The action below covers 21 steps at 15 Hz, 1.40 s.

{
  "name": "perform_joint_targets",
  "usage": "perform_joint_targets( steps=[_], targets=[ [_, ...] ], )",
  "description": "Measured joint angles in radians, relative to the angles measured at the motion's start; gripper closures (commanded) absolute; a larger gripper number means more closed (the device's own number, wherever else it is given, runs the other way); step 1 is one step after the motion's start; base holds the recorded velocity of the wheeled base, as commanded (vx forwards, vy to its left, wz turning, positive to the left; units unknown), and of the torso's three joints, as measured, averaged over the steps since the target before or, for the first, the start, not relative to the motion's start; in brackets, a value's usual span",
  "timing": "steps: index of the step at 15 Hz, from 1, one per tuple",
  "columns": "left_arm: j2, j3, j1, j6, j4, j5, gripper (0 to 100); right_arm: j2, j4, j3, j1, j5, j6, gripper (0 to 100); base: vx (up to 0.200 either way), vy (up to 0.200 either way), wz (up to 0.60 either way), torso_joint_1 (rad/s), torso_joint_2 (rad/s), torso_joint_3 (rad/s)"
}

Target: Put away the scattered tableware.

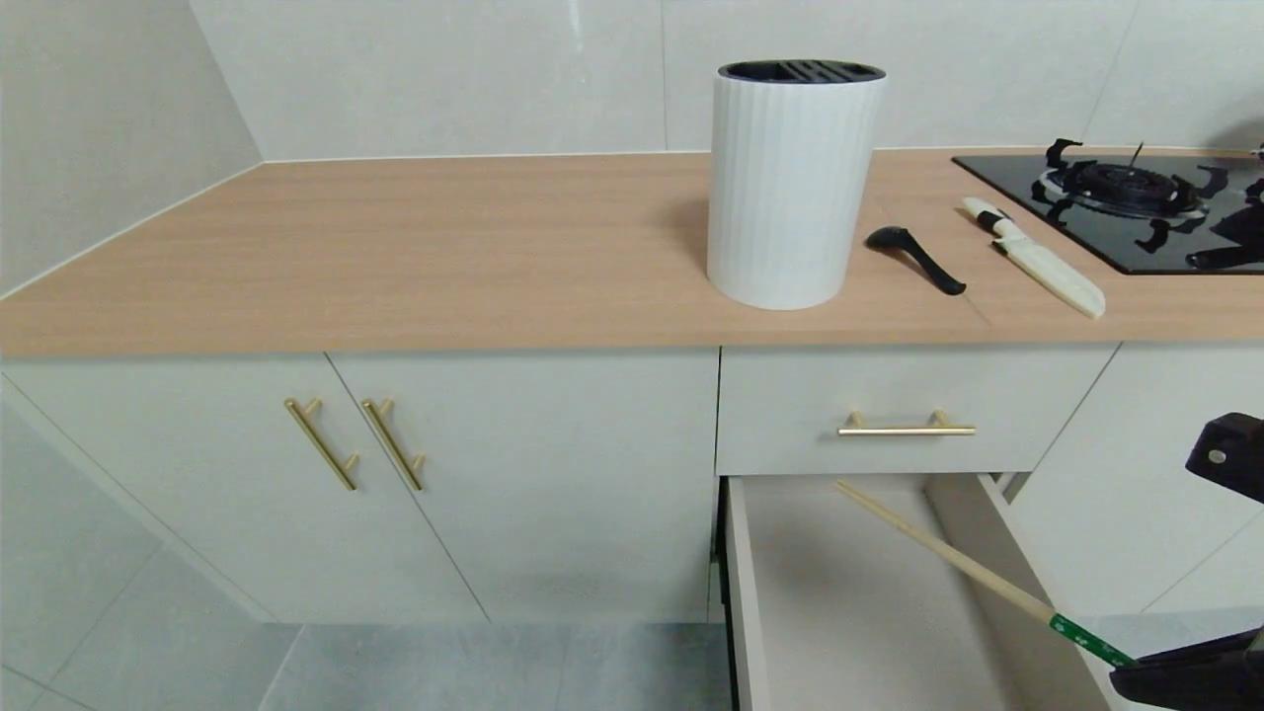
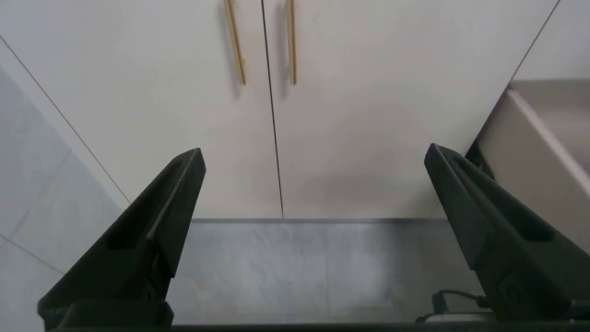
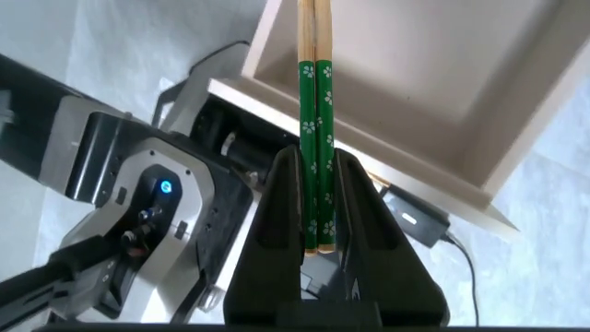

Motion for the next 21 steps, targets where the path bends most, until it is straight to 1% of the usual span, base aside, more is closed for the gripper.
perform_joint_targets(
  steps=[9,17,19,21],
  targets=[
    [0.0,0.0,0.001,0.0,0.0,0.0,0,0.029,-0.048,0.042,0.0,-0.001,-0.002,100,0.0,0.0,0.0,-0.185,0.44,0.256],
    [0.0,0.0,0.001,0.0,0.0,0.0,0,0.057,-0.095,0.072,0.0,-0.003,-0.029,100,0.0,0.0,0.0,-0.017,0.05,0.021],
    [0.0,0.0,0.001,0.0,0.0,0.0,0,0.094,-0.127,0.08,-0.001,-0.019,-0.025,100,0.0,0.0,0.0,0.0,0.0,0.0],
    [0.0,0.0,0.001,0.0,0.0,0.0,0,0.175,-0.159,0.074,-0.018,-0.049,0.019,100,0.0,0.0,0.0,0.0,0.0,0.0]
  ],
)
